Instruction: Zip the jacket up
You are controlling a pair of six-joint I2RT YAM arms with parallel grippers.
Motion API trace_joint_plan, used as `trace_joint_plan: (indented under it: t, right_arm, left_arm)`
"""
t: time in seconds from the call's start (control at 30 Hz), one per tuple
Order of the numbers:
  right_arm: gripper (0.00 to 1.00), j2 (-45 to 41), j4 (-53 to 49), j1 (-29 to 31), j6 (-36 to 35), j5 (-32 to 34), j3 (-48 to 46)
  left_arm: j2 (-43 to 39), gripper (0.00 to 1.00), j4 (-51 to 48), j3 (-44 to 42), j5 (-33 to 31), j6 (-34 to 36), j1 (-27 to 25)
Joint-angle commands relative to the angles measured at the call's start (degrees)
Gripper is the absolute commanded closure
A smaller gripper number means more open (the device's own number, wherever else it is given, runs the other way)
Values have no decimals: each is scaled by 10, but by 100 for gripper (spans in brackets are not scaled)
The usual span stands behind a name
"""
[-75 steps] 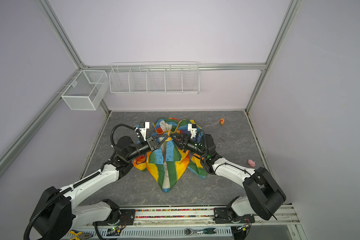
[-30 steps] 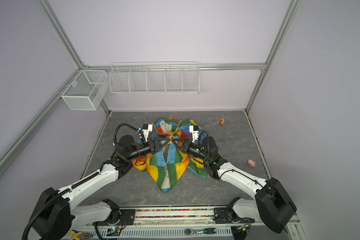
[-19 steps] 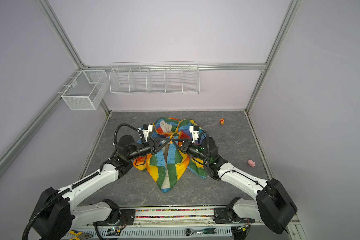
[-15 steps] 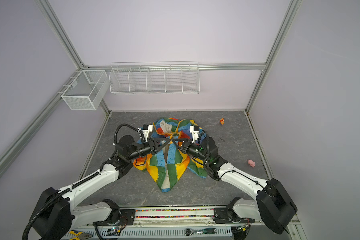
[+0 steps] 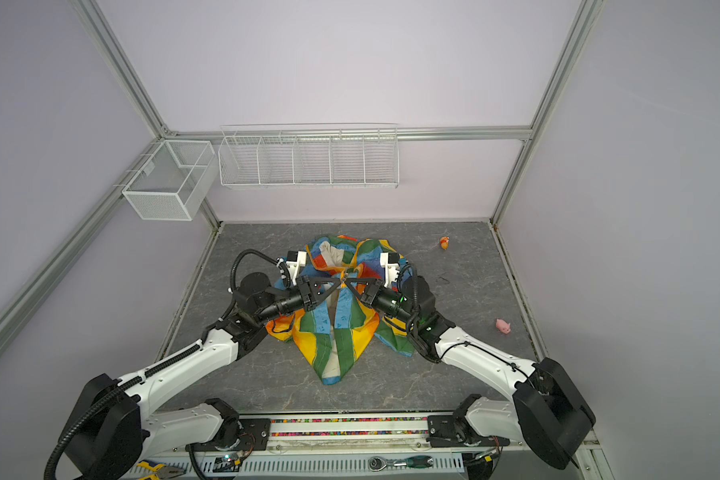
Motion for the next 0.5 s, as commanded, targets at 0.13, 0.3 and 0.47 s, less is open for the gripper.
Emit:
trace_joint_plan:
  t: [0.13, 0.3, 0.47]
  right_arm:
    - [89, -12, -31, -23, -27, 40, -15]
    - [67, -28, -61, -27, -31, 24, -46]
    - [41, -57, -113, -39, -51, 2, -73]
  left_arm:
    - [-14, 100, -18, -3, 47, 3, 5]
    - [-17, 100, -42, 5, 63, 5, 23]
    - [-16, 100, -113, 34, 96, 29, 35]
